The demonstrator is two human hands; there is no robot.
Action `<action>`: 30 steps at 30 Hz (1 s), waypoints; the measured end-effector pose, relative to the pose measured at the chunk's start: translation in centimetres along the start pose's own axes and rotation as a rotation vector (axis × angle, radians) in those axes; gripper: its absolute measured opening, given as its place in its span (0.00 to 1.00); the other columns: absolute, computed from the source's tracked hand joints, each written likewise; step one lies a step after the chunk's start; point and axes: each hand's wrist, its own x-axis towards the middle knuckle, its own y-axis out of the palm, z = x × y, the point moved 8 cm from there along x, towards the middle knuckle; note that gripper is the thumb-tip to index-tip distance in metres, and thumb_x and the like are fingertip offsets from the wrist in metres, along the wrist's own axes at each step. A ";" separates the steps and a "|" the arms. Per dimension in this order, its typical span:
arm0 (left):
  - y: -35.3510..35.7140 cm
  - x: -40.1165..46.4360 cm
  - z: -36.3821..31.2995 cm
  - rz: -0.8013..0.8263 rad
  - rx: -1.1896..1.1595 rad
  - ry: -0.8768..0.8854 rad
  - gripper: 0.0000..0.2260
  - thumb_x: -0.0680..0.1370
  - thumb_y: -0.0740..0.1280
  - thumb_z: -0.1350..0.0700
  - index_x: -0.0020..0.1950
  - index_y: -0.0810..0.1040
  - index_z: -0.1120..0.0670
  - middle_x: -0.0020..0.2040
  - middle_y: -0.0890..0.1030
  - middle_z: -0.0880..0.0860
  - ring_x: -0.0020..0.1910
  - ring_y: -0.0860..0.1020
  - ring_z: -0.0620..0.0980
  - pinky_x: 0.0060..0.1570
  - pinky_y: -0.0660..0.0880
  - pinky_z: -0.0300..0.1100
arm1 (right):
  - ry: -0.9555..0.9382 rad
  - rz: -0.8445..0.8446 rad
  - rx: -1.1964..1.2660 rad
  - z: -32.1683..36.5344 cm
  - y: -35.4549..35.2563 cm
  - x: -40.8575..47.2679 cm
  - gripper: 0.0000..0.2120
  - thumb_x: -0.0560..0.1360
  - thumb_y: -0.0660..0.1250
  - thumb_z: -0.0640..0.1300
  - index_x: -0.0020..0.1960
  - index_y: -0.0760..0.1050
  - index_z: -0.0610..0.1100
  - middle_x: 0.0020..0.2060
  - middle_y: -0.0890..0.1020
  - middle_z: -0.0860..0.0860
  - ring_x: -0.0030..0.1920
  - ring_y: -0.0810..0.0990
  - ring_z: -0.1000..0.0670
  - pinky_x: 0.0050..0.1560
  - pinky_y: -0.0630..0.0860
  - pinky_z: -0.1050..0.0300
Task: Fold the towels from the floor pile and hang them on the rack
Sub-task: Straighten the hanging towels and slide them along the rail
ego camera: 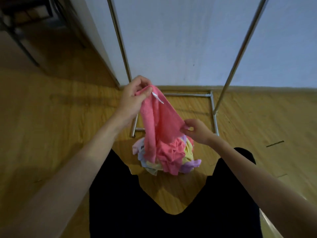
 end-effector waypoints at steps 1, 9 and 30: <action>-0.5 0.0 -0.7 -0.037 -0.082 -0.026 0.11 0.77 0.63 0.67 0.42 0.74 0.52 0.38 0.76 0.47 0.37 0.75 0.38 0.38 0.69 0.31 | 0.016 -0.024 0.012 0.1 -0.5 -0.4 0.12 0.73 0.70 0.39 0.43 0.76 0.28 0.40 0.82 0.37 0.43 0.79 0.38 0.46 0.74 0.42; -3.3 -0.5 -4.7 -0.248 -0.276 -0.058 0.09 0.78 0.64 0.66 0.41 0.76 0.53 0.37 0.77 0.49 0.35 0.77 0.42 0.36 0.73 0.34 | 0.123 -0.187 0.137 -0.2 -2.7 -2.6 0.13 0.75 0.66 0.36 0.32 0.72 0.37 0.26 0.70 0.50 0.29 0.66 0.54 0.33 0.64 0.55; -3.4 -1.5 -9.6 -0.097 -0.275 -0.184 0.08 0.76 0.63 0.70 0.47 0.82 0.63 0.42 0.81 0.58 0.41 0.80 0.50 0.41 0.79 0.38 | 0.124 -0.486 0.972 13.5 -13.8 -5.9 0.11 0.76 0.67 0.38 0.47 0.78 0.29 0.25 0.71 0.50 0.24 0.68 0.56 0.27 0.69 0.64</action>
